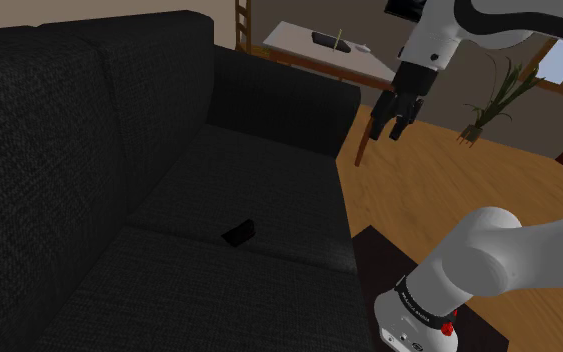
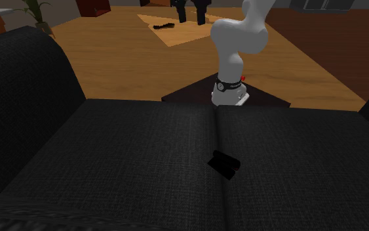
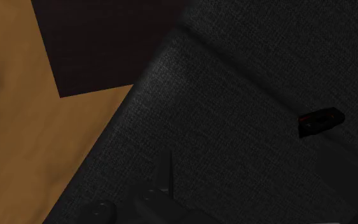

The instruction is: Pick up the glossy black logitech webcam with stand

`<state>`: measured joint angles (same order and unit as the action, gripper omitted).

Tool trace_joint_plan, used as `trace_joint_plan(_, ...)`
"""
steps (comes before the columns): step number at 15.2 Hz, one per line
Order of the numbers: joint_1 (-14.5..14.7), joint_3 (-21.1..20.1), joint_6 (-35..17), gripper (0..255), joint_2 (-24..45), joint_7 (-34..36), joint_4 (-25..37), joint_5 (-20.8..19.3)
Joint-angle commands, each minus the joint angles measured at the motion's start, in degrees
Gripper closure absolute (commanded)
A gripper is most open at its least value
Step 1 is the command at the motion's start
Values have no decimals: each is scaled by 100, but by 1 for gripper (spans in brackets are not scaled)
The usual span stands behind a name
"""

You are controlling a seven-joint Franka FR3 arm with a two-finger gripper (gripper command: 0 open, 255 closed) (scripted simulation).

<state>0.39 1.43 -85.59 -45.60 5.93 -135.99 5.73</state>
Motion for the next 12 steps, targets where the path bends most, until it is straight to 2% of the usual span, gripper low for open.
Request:
trace_joint_plan(1,0,0,0,0,0,0,0,0)
trace_joint_plan(7,-128,-1082,-508,0,-36,1857,-558,643)
trace_joint_plan(12,-239,-2016,-1047,0,350,3384,-712,1164)
